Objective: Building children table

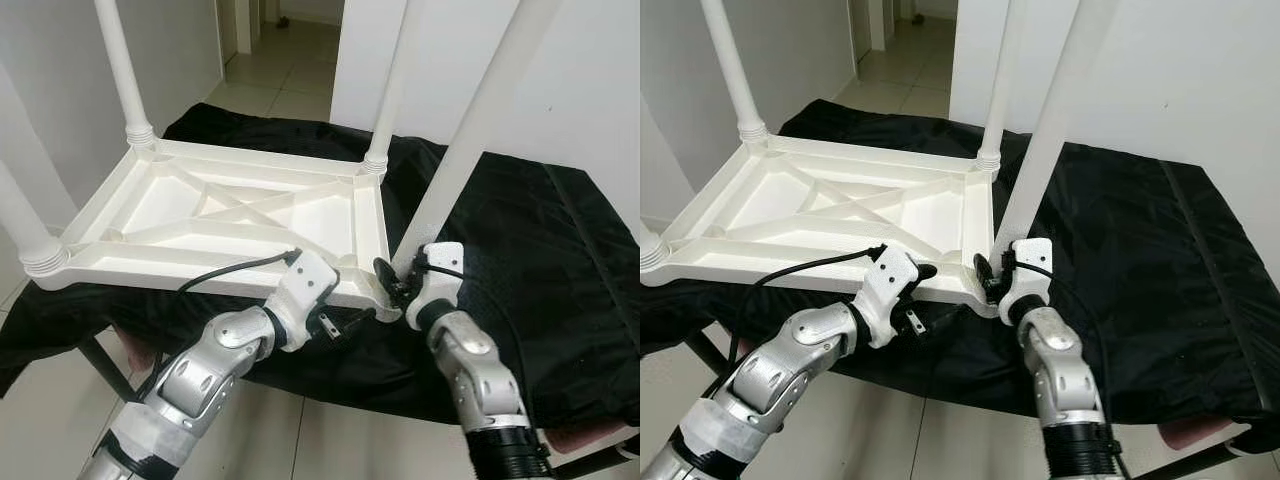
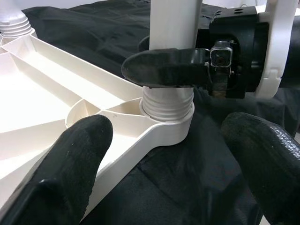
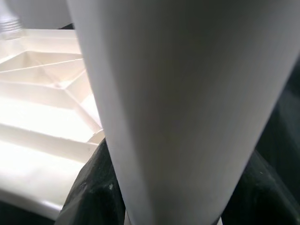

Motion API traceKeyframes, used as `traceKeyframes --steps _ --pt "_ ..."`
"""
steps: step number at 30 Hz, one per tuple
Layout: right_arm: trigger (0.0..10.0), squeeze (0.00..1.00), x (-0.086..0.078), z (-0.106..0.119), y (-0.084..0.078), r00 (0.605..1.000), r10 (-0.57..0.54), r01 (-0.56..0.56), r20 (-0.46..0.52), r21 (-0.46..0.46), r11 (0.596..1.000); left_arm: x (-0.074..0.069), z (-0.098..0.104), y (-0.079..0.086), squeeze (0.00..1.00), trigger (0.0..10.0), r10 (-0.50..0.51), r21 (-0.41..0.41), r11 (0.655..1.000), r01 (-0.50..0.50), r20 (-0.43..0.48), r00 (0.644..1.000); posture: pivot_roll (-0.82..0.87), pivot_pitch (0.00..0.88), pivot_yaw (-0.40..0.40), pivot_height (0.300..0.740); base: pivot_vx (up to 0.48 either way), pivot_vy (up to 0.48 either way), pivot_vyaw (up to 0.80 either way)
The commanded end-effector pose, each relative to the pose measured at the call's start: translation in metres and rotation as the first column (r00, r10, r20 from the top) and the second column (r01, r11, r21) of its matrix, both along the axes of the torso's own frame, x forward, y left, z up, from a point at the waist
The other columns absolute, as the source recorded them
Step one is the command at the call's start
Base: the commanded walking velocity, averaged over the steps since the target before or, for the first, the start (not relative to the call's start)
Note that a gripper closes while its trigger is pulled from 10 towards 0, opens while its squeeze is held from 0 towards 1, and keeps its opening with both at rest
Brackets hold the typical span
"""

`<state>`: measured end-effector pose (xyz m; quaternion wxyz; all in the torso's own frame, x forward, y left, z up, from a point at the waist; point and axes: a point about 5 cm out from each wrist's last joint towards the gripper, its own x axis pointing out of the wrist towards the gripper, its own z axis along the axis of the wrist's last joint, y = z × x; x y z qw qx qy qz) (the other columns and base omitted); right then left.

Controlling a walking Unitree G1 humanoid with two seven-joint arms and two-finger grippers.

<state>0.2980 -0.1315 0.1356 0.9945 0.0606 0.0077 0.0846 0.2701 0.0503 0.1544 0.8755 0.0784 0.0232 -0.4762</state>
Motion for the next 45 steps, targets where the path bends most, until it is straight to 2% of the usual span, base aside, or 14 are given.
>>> traceKeyframes --steps 1,5,6,11,12,14,15,21,22,26,27,28,30,45 --pt "10.0 0.00 -0.006 -0.007 0.009 0.992 -0.115 0.121 -0.058 0.111 0.986 -0.004 -0.003 -0.003 0.00 10.0 -0.066 0.010 0.998 0.066 -0.008 0.998 -0.02 0.007 -0.086 0.740 0.000 0.000 0.00" --pt "10.0 0.00 -0.006 -0.006 0.012 0.988 -0.147 0.152 -0.055 0.123 0.981 -0.003 -0.003 -0.004 0.00 10.0 -0.066 0.010 0.998 0.066 -0.007 0.998 -0.02 0.005 -0.087 0.740 0.000 0.000 0.00" --pt "10.0 0.00 -0.008 -0.001 0.021 0.990 -0.134 0.138 -0.041 0.121 0.983 -0.003 -0.003 -0.004 0.00 10.0 -0.067 0.009 0.998 0.067 -0.007 0.998 -0.02 0.002 -0.084 0.740 0.000 0.000 0.00" --pt "10.0 0.00 -0.009 0.005 0.016 0.992 -0.127 0.124 0.015 0.131 0.984 -0.004 -0.004 -0.005 0.00 10.0 -0.076 0.012 0.997 0.076 -0.006 0.997 -0.03 0.000 -0.084 0.740 0.000 0.000 0.00" --pt "10.0 0.57 -0.010 0.006 0.013 0.991 -0.134 0.129 0.022 0.142 0.981 -0.005 -0.005 -0.005 0.00 10.0 -0.077 0.013 0.997 0.077 -0.005 0.997 -0.03 0.000 -0.084 0.740 0.000 0.000 0.00" --pt "10.0 0.57 -0.010 0.006 0.013 0.991 -0.134 0.129 0.022 0.142 0.981 -0.005 -0.005 -0.005 0.00 10.0 -0.077 0.013 0.997 0.077 -0.005 0.997 -0.03 0.000 -0.084 0.740 0.000 0.000 0.00" --pt "10.0 1.00 -0.010 0.010 0.006 0.990 -0.132 0.123 0.051 0.150 0.981 -0.004 -0.004 -0.005 0.00 10.0 -0.076 0.013 0.997 0.076 -0.003 0.997 -0.02 0.000 -0.084 0.740 0.000 0.000 0.00" --pt "10.0 1.00 -0.010 0.012 -0.007 0.992 -0.106 0.096 0.072 0.125 0.987 -0.004 -0.004 -0.005 0.00 10.0 -0.074 0.014 0.997 0.074 -0.002 0.997 -0.02 0.000 -0.084 0.740 0.000 0.000 0.00" --pt "10.0 0.00 -0.010 0.011 -0.009 0.993 -0.092 0.084 0.069 0.116 0.990 -0.004 -0.004 -0.005 0.00 10.0 -0.075 0.014 0.997 0.075 -0.002 0.997 -0.02 0.000 -0.084 0.740 0.000 0.000 0.00" --pt "10.0 0.00 -0.009 0.010 -0.013 0.997 -0.042 0.035 0.064 0.103 0.994 -0.004 -0.004 -0.005 0.00 10.0 -0.075 0.015 0.997 0.075 -0.002 0.997 -0.03 0.000 -0.079 0.740 0.000 0.000 0.00" --pt "10.0 0.00 -0.008 0.008 -0.017 0.996 0.069 -0.072 0.064 0.048 0.996 -0.005 -0.005 -0.005 0.00 10.0 -0.080 0.015 0.997 0.080 -0.002 0.997 -0.03 0.000 -0.079 0.740 0.000 0.000 0.00" --pt "10.0 0.00 -0.008 0.008 -0.017 0.996 0.069 -0.072 0.064 0.048 0.996 -0.005 -0.005 -0.005 0.00 10.0 -0.080 0.015 0.997 0.080 -0.002 0.997 -0.03 0.000 -0.079 0.740 0.000 0.000 0.00" --pt "10.0 0.00 -0.006 0.006 -0.024 0.972 0.226 -0.223 0.058 -0.051 0.974 -0.004 -0.004 -0.006 0.00 10.0 -0.087 0.017 0.996 0.087 -0.001 0.996 -0.03 0.000 -0.069 0.740 0.000 0.000 0.00" --pt "10.0 0.00 0.003 -0.002 -0.029 0.909 0.414 -0.398 0.034 -0.221 0.891 -0.001 -0.006 -0.003 0.00 10.0 -0.071 0.041 0.997 0.070 0.030 0.997 -0.03 0.000 -0.068 0.740 0.000 0.000 0.00"
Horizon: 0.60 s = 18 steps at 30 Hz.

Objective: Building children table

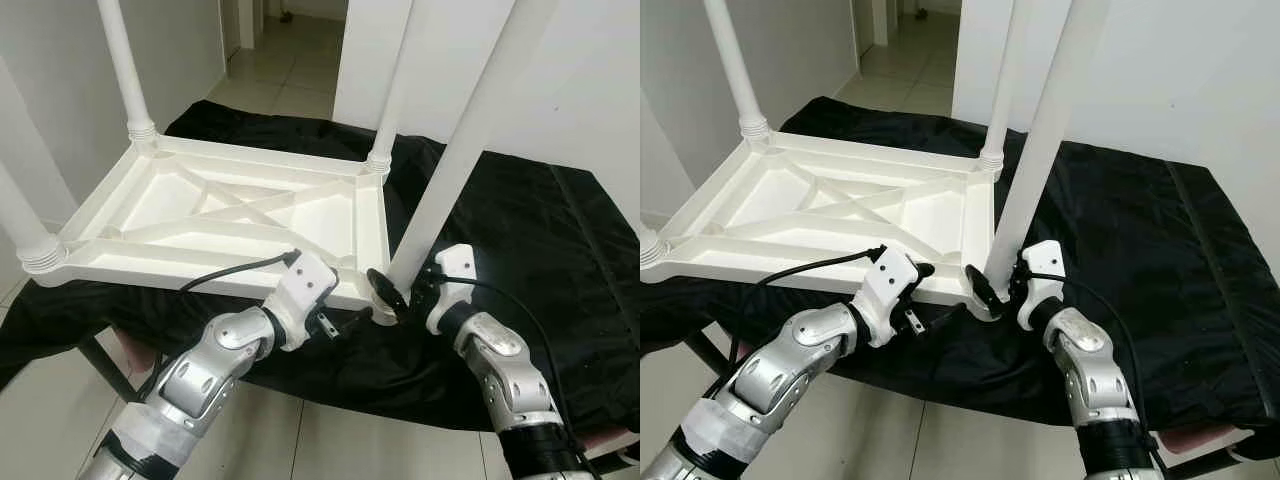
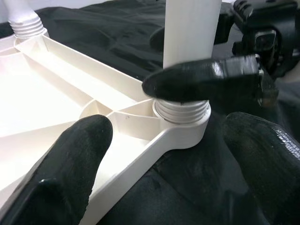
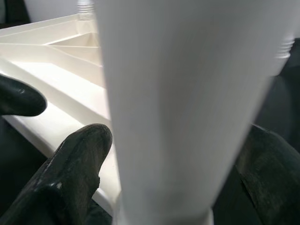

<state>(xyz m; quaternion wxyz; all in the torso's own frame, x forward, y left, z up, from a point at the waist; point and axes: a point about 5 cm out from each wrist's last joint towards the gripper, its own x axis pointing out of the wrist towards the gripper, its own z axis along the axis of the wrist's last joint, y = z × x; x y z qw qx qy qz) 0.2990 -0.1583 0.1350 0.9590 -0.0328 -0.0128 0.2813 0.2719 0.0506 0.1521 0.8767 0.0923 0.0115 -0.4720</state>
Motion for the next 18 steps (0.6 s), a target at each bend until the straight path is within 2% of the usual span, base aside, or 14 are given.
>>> traceKeyframes --steps 1,6,10,11,14,15,16,17,18 --pt "10.0 0.00 0.005 -0.003 -0.002 0.999 0.051 -0.050 0.010 -0.060 0.997 0.000 -0.003 -0.002 0.00 10.0 -0.061 0.035 0.998 0.061 0.009 0.998 -0.02 0.000 -0.076 0.740 0.000 0.000 0.00" --pt "10.0 0.00 0.012 -0.006 -0.002 0.993 0.116 -0.115 0.004 -0.105 0.988 0.005 -0.004 0.004 0.00 10.0 -0.025 0.050 0.998 0.024 0.033 0.999 -0.02 0.000 -0.080 0.740 0.000 0.000 0.00" --pt "10.0 0.00 0.017 -0.007 0.000 0.988 0.153 -0.153 -0.009 -0.126 0.980 0.004 -0.003 0.011 0.00 10.0 -0.021 0.052 0.998 0.020 0.030 0.999 0.00 0.000 -0.102 0.740 0.000 0.000 0.00" --pt "9.4 0.00 0.019 -0.008 0.000 0.986 0.166 -0.166 -0.014 -0.134 0.977 0.002 -0.004 0.012 0.00 10.0 -0.039 0.040 0.998 0.039 0.004 0.999 0.00 0.000 -0.101 0.740 0.000 0.000 0.00" --pt "9.4 0.00 0.020 -0.008 0.000 0.984 0.175 -0.176 -0.015 -0.139 0.975 0.001 -0.004 0.013 0.00 10.0 -0.053 0.029 0.998 0.054 -0.015 0.998 0.00 0.000 -0.101 0.740 0.000 0.000 0.00" --pt "3.2 0.00 0.022 -0.008 0.000 0.983 0.184 -0.184 -0.017 -0.147 0.972 -0.001 -0.004 0.012 0.00 10.0 -0.060 0.023 0.998 0.060 -0.024 0.998 0.00 0.000 -0.100 0.740 0.000 0.000 0.00" --pt "3.2 0.00 0.023 -0.009 -0.001 0.981 0.191 -0.192 -0.017 -0.152 0.970 -0.002 -0.004 0.012 0.00 10.0 -0.063 0.020 0.998 0.063 -0.027 0.998 0.00 0.000 -0.095 0.740 0.000 0.000 0.00" --pt "0.0 0.00 0.024 -0.009 -0.002 0.980 0.198 -0.198 -0.020 -0.145 0.969 -0.002 -0.005 0.012 0.00 10.0 -0.071 0.024 0.997 0.072 -0.036 0.997 0.00 0.000 -0.090 0.740 0.000 0.000 0.00" --pt "0.0 0.00 0.024 -0.009 -0.002 0.980 0.198 -0.198 -0.020 -0.145 0.969 -0.002 -0.005 0.012 0.00 10.0 -0.071 0.024 0.997 0.072 -0.036 0.997 0.00 0.000 -0.090 0.740 0.000 0.000 0.00"
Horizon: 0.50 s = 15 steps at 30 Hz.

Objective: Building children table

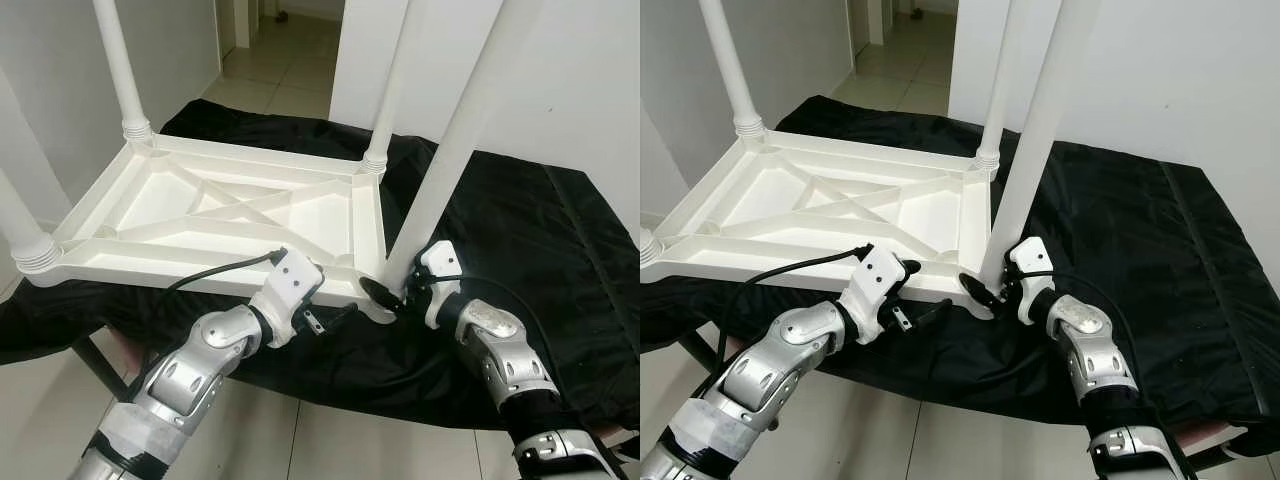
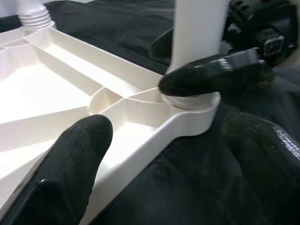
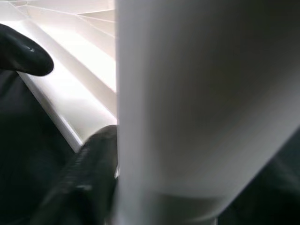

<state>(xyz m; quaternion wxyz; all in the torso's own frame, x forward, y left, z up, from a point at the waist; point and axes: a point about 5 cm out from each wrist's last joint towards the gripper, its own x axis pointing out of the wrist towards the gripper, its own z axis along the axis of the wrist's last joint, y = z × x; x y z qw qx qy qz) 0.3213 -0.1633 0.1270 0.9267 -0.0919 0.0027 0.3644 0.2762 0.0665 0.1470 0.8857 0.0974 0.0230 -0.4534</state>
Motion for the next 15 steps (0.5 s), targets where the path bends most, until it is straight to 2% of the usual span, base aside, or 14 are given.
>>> traceKeyframes --steps 1,11,12,13,14,15 --pt "0.0 0.00 0.002 -0.001 0.003 1.000 0.028 -0.028 -0.007 -0.016 0.999 -0.007 0.000 -0.004 0.00 10.0 -0.120 0.007 0.993 0.120 -0.033 0.992 0.00 0.000 -0.090 0.740 0.000 0.000 0.00" --pt "0.0 0.00 0.005 -0.003 -0.001 1.000 -0.008 0.008 0.000 0.010 1.000 0.000 0.002 -0.002 0.00 10.0 -0.104 0.022 0.994 0.104 -0.018 0.994 -0.01 0.000 -0.070 0.740 0.000 0.000 0.00" --pt "7.1 0.00 0.004 -0.005 -0.001 1.000 -0.019 0.020 -0.015 0.028 0.999 0.002 0.003 -0.002 0.00 10.0 -0.098 0.025 0.995 0.098 -0.008 0.995 -0.01 0.000 -0.064 0.740 0.000 0.000 0.00" --pt "7.1 0.00 0.004 -0.005 -0.001 1.000 -0.019 0.020 -0.015 0.028 0.999 0.002 0.003 -0.002 0.00 10.0 -0.098 0.025 0.995 0.098 -0.008 0.995 -0.01 0.000 -0.064 0.740 0.000 0.000 0.00" --pt "10.0 0.00 0.002 -0.006 -0.001 0.998 -0.044 0.046 -0.033 0.043 0.998 0.004 0.002 -0.003 0.00 10.0 -0.096 0.030 0.995 0.097 -0.009 0.995 -0.01 0.000 -0.063 0.740 0.000 0.000 0.00" --pt "10.0 0.00 0.002 -0.006 -0.001 0.998 -0.044 0.046 -0.033 0.043 0.998 0.004 0.002 -0.003 0.00 10.0 -0.096 0.030 0.995 0.097 -0.009 0.995 -0.01 0.000 -0.063 0.740 0.000 0.000 0.00"
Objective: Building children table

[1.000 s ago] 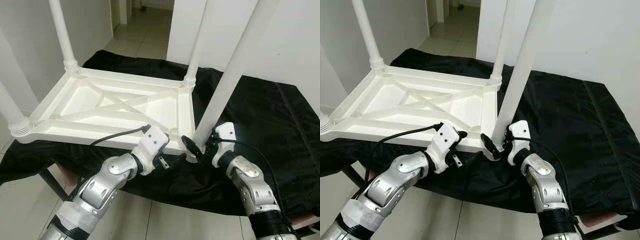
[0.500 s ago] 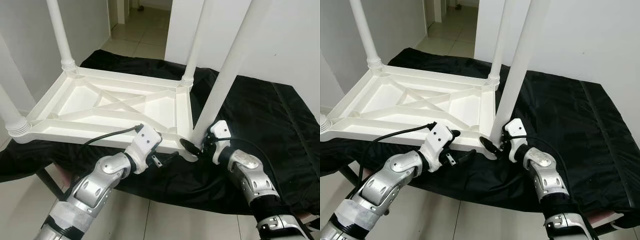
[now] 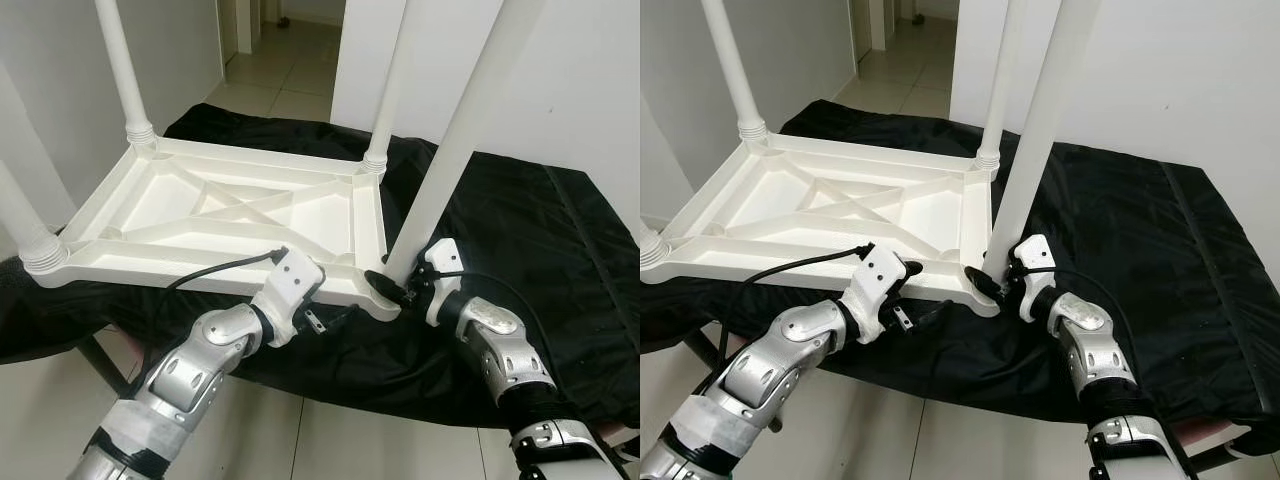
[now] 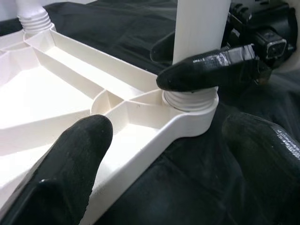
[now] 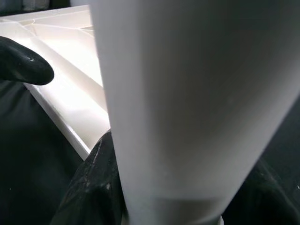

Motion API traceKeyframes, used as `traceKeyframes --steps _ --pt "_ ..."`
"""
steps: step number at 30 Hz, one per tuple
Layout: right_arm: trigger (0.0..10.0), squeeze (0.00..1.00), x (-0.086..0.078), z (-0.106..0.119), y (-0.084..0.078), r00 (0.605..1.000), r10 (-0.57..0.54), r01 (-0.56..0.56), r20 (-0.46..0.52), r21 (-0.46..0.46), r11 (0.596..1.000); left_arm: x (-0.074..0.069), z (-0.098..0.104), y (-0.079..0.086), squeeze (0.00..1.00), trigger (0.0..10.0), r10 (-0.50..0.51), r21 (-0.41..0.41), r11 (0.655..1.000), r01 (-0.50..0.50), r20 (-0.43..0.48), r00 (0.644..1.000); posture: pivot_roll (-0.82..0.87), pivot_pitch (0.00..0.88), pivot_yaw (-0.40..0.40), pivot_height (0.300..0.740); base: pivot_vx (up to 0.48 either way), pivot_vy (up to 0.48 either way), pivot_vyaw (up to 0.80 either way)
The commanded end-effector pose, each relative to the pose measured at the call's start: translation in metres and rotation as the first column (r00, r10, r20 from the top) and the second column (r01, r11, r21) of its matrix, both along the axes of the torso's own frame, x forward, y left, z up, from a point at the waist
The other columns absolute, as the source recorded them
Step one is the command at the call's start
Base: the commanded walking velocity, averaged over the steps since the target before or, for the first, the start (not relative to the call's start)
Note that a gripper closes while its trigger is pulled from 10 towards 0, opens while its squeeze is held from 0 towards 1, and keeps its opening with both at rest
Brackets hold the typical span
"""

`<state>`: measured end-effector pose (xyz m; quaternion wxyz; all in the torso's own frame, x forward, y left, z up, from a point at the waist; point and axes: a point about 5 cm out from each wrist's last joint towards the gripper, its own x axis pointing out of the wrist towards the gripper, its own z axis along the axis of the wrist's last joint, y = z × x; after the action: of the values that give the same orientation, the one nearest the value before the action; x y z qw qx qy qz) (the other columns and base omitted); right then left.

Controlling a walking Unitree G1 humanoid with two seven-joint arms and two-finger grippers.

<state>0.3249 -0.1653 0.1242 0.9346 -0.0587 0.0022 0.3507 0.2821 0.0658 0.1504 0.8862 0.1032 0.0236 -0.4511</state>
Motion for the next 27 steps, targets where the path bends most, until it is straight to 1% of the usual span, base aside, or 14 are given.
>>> traceKeyframes --steps 1,2,5,8,10,12,14,16,17,20,22,23,24,27 --pt "10.0 0.00 -0.002 -0.005 -0.001 0.998 -0.053 0.053 -0.036 -0.005 0.999 0.000 -0.001 -0.002 0.00 10.0 -0.086 0.031 0.996 0.086 -0.001 0.996 -0.01 0.000 -0.066 0.740 0.000 0.000 0.00" --pt "10.0 0.00 -0.002 -0.005 -0.001 0.998 -0.053 0.053 -0.036 -0.005 0.999 0.000 -0.001 -0.002 0.00 10.0 -0.086 0.031 0.996 0.086 -0.001 0.996 -0.01 0.000 -0.066 0.740 0.000 0.000 0.00" --pt "10.0 0.00 -0.004 -0.007 0.002 0.974 -0.198 0.205 -0.107 0.068 0.976 0.004 -0.001 -0.002 0.00 10.0 -0.046 0.028 0.999 0.046 0.015 0.999 -0.03 0.000 -0.073 0.740 0.000 0.000 0.00" --pt "10.0 0.00 -0.006 -0.009 0.008 0.948 -0.300 0.308 -0.102 0.073 0.949 0.005 -0.003 -0.004 0.00 10.0 -0.022 0.019 1.000 0.021 0.031 0.999 -0.04 0.000 -0.066 0.740 0.000 0.000 0.00" --pt "10.0 0.00 -0.007 -0.009 0.010 0.935 -0.340 0.349 -0.101 0.079 0.934 0.004 -0.003 -0.007 0.00 10.0 -0.017 0.012 1.000 0.017 0.033 0.999 -0.03 0.000 -0.057 0.740 0.000 0.000 0.00" --pt "10.0 0.00 -0.007 -0.009 0.010 0.935 -0.340 0.349 -0.101 0.079 0.934 0.004 -0.003 -0.007 0.00 10.0 -0.017 0.012 1.000 0.017 0.033 0.999 -0.03 0.000 -0.057 0.740 0.000 0.000 0.00" --pt "10.0 0.00 -0.012 -0.011 0.015 0.865 -0.489 0.500 -0.114 0.116 0.858 0.000 -0.002 -0.009 0.00 10.0 -0.026 0.006 1.000 0.025 0.050 0.998 -0.03 0.000 -0.054 0.740 0.000 0.000 0.00" --pt "10.0 0.00 -0.012 -0.011 0.015 0.865 -0.489 0.500 -0.114 0.116 0.858 0.000 -0.002 -0.009 0.00 10.0 -0.026 0.006 1.000 0.025 0.050 0.998 -0.03 0.000 -0.054 0.740 0.000 0.000 0.00" --pt "10.0 0.00 -0.017 -0.013 0.017 0.793 -0.596 0.609 -0.127 0.138 0.781 0.000 -0.002 -0.008 0.00 10.0 -0.024 0.005 1.000 0.024 0.056 0.998 -0.03 0.000 -0.052 0.740 0.000 0.000 0.00" --pt "10.0 0.00 -0.017 -0.013 0.017 0.793 -0.596 0.609 -0.127 0.138 0.781 0.000 -0.002 -0.008 0.00 10.0 -0.024 0.005 1.000 0.024 0.056 0.998 -0.03 0.000 -0.052 0.740 0.000 0.000 0.00" --pt "10.0 0.00 -0.023 -0.016 0.022 0.658 -0.734 0.753 -0.168 0.137 0.644 0.003 -0.001 -0.006 0.00 10.0 -0.013 0.003 1.000 0.013 0.064 0.998 -0.03 0.000 -0.056 0.740 0.000 0.000 0.00" --pt "10.0 0.00 -0.023 -0.016 0.022 0.658 -0.734 0.753 -0.168 0.137 0.644 0.003 -0.001 -0.006 0.00 10.0 -0.013 0.003 1.000 0.013 0.064 0.998 -0.03 0.000 -0.056 0.740 0.000 0.000 0.00" --pt "10.0 0.00 -0.025 -0.016 0.024 0.625 -0.759 0.781 -0.184 0.133 0.611 0.005 0.000 -0.005 0.00 10.0 -0.007 0.000 1.000 0.007 0.066 0.998 -0.04 0.000 -0.050 0.740 0.000 0.000 0.00" --pt "10.0 0.00 -0.025 -0.016 0.024 0.625 -0.759 0.781 -0.184 0.133 0.611 0.005 0.000 -0.005 0.00 10.0 -0.007 0.000 1.000 0.007 0.066 0.998 -0.04 0.000 -0.050 0.740 0.000 0.000 0.00"
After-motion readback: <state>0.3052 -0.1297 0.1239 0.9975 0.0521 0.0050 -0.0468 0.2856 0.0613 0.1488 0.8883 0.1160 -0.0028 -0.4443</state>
